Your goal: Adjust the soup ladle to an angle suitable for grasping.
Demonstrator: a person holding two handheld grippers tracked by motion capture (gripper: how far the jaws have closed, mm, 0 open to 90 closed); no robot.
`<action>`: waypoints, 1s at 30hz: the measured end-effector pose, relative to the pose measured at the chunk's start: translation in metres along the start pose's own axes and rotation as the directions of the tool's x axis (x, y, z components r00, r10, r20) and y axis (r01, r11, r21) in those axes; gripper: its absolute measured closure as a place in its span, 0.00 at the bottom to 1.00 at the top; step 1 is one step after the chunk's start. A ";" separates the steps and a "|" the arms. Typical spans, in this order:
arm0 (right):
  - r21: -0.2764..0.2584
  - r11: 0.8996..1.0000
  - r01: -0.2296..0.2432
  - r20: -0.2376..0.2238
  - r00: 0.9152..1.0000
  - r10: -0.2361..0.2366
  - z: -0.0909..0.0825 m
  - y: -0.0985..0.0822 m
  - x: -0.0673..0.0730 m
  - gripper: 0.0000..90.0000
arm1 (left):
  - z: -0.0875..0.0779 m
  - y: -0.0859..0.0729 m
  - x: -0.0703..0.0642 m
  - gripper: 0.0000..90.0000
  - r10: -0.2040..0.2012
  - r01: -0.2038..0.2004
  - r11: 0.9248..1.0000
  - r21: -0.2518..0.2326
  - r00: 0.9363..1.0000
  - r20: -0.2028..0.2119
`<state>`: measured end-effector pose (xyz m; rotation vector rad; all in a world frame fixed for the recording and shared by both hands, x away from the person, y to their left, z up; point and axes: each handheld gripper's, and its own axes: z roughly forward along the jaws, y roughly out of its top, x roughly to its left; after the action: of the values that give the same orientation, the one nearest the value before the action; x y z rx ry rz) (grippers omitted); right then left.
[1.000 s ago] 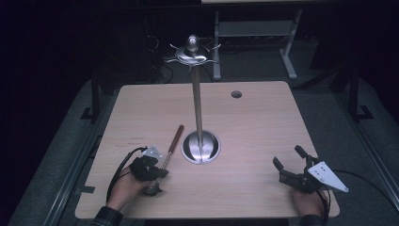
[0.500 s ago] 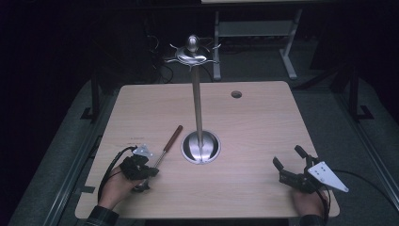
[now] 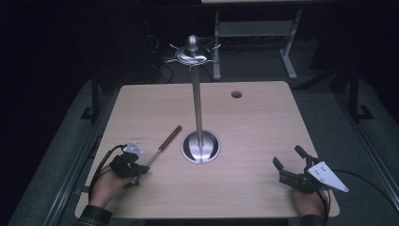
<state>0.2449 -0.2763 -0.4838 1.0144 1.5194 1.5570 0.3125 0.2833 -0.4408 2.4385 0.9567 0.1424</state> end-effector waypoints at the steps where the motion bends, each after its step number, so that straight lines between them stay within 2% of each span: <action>1: 0.000 1.000 0.000 0.000 1.000 0.000 0.000 0.000 0.000 0.09 | 0.000 0.000 0.000 1.00 0.000 0.000 1.000 0.000 1.000 0.000; 5: 0.000 1.000 0.000 0.000 1.000 0.000 0.000 0.000 0.000 0.09 | -0.003 -0.005 0.007 1.00 -0.017 0.018 1.000 0.008 1.000 -0.014; 16: 0.000 1.000 0.000 0.000 1.000 0.000 0.000 0.000 0.000 0.09 | -0.006 -0.004 0.008 1.00 -0.010 0.010 1.000 0.002 1.000 -0.019; 20: 0.000 1.000 0.001 0.000 1.000 -0.001 0.000 0.000 0.000 0.09 | -0.010 0.000 0.007 1.00 -0.018 0.017 1.000 -0.013 1.000 -0.022; 24: 0.000 1.000 0.000 0.000 1.000 0.000 0.000 0.000 0.000 0.09 | -0.014 0.007 0.007 0.99 -0.008 0.008 1.000 -0.017 1.000 -0.023; 25: 0.000 1.000 0.000 0.000 1.000 0.000 0.000 0.000 0.000 0.09 | -0.014 0.009 0.006 0.99 -0.020 0.020 1.000 -0.023 1.000 -0.022; 30: 0.000 1.000 -0.001 0.000 1.000 0.001 0.000 0.000 0.000 0.09 | -0.015 0.016 0.007 0.94 -0.026 0.025 0.999 -0.019 0.999 -0.020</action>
<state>0.2449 -0.2761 -0.4837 1.0151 1.5194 1.5572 0.3234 0.2848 -0.4204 2.4111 0.9909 0.1672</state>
